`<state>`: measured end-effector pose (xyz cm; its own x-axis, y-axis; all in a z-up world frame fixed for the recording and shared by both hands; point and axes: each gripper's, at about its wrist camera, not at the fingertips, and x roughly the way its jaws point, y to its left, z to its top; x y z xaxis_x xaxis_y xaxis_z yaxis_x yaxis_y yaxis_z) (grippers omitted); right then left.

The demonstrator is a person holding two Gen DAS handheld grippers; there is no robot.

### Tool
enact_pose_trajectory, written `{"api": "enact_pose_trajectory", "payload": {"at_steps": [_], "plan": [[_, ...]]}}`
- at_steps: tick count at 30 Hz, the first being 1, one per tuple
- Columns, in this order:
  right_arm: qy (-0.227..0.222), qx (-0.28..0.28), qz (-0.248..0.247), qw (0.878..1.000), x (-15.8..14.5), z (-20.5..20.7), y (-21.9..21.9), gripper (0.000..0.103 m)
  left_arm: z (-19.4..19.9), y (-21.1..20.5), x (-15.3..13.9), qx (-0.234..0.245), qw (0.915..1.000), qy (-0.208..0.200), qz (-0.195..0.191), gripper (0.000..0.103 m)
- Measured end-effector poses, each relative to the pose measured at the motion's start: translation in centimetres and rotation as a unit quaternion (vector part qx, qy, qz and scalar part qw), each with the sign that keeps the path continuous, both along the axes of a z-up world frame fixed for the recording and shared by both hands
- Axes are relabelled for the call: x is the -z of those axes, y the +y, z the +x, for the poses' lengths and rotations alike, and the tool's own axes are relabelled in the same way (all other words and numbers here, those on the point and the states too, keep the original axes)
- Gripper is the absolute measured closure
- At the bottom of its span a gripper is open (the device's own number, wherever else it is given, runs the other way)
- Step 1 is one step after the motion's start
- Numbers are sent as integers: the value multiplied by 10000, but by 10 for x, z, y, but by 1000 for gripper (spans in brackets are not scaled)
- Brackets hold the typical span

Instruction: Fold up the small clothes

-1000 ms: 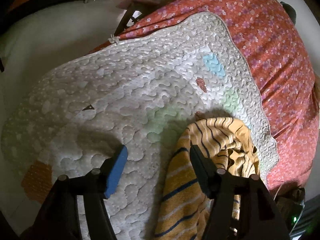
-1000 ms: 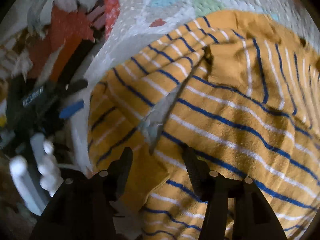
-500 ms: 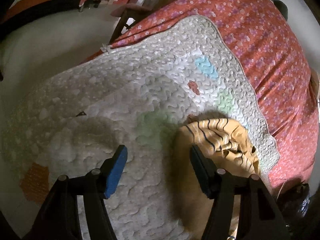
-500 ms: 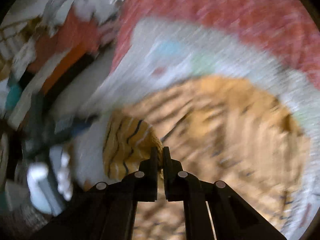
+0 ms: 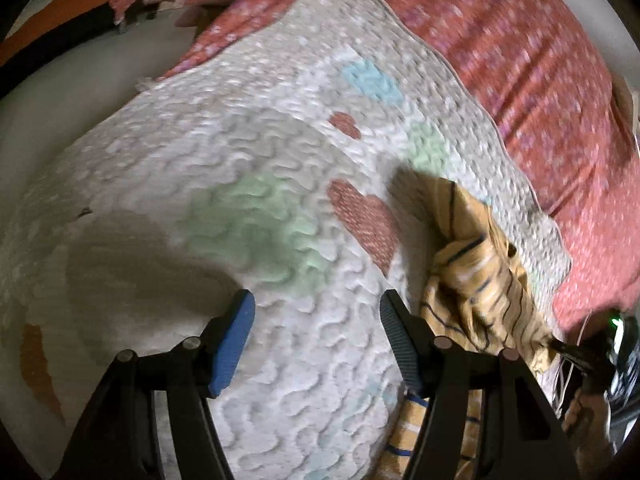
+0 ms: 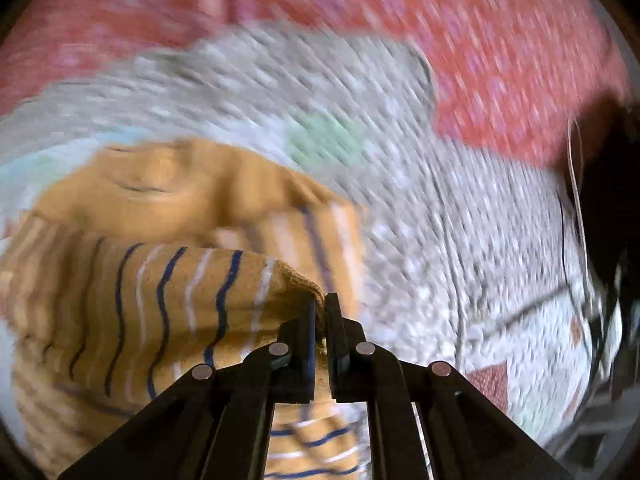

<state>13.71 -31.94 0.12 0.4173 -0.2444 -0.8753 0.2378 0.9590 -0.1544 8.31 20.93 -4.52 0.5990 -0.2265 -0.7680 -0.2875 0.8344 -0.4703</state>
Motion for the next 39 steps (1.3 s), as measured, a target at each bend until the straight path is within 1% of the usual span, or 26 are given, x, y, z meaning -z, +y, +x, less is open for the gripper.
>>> {"api": "enact_pose_trajectory", "payload": {"at_steps": [1, 2, 3, 4, 5, 6, 8, 9, 10, 12, 13, 15, 17, 18, 19, 21, 22, 23, 24, 25, 28, 30, 33, 37, 38, 39], "plan": [[-2, 22, 15, 10000, 4, -2, -2, 96, 1, -4, 0, 59, 10000, 2, 32, 39], [-104, 51, 17, 9999, 4, -5, -2, 92, 2, -9, 0, 135, 9999, 5, 68, 39], [-237, 84, 12, 9997, 1, -9, -2, 83, 4, -15, 0, 243, 9997, 8, 92, 39], [-344, 99, 21, 9994, -3, -13, -1, 77, 5, -19, 0, 316, 9994, 12, 111, 39], [-477, 103, 18, 9988, -9, -18, 3, 63, 6, -23, 0, 364, 9992, 17, 143, 39], [-601, 101, -19, 9981, -14, -21, 9, 58, 8, -28, 0, 419, 9989, 21, 194, 39], [-957, -68, 1, 9954, -29, -21, 26, 58, 12, -35, -2, 462, 9986, -4, 250, 39], [-1043, -228, 121, 9942, -34, -19, 37, 57, 17, -40, -5, 474, 9985, -45, 276, 39], [-1103, -461, 318, 9923, -39, -15, 50, 57, 25, -45, -7, 546, 9984, -73, 154, 39], [-1052, -1022, 774, 9862, -45, -5, 82, 58, 40, -57, -9, 728, 9973, -69, -73, 39], [-1002, -1218, 944, 9830, -46, -1, 95, 58, 47, -65, -11, 840, 9964, -90, -35, 39], [-962, -1475, 1216, 9768, -50, 6, 123, 58, 62, -90, -13, 1290, 9914, -127, 189, 39], [-947, -1552, 1327, 9743, -50, 9, 137, 57, 73, -114, -11, 1694, 9844, -55, 474, 39], [-930, -1605, 1349, 9733, -50, 13, 144, 57, 80, -128, -9, 1877, 9796, -4, 724, 39], [-913, -1631, 1327, 9734, -48, 15, 147, 57, 85, -137, -7, 1912, 9767, 37, 971, 39], [-825, -1657, 1222, 9751, -40, 21, 151, 57, 95, -147, -4, 1859, 9728, 90, 1380, 41], [-789, -1658, 1197, 9757, -38, 24, 154, 57, 100, -146, -1, 1714, 9731, 198, 1527, 61], [-755, -1659, 1202, 9759, -35, 27, 156, 57, 103, -141, 2, 1569, 9745, 314, 1576, 102], [-718, -1666, 1239, 9756, -32, 32, 159, 57, 105, -131, 7, 1345, 9771, 502, 1572, 98], [-683, -1696, 1288, 9747, -29, 37, 163, 57, 106, -118, 10, 1102, 9815, 610, 1445, 103], [-624, -1873, 1444, 9696, -27, 50, 184, 57, 104, -83, 11, 633, 9891, 791, 1068, 103], [-485, -2019, 1636, 9644, -21, 65, 203, 55, 99, -64, 7, 441, 9927, 710, 875, 103], [-314, -2223, 1682, 9598, -14, 84, 230, 54, 94, -48, 0, 439, 9972, 457, 393, 103], [17, -2617, 1484, 9537, -3, 96, 275, 53, 92, -36, -8, 160, 9985, 326, 402, 102], [79, -2720, 1426, 9516, 0, 96, 285, 50, 93, -31, -9, 92, 9988, 321, 361, 101], [147, -2838, 1265, 9504, 5, 96, 298, 45, 93, -25, -10, -29, 9990, 312, 325, 99]]}}
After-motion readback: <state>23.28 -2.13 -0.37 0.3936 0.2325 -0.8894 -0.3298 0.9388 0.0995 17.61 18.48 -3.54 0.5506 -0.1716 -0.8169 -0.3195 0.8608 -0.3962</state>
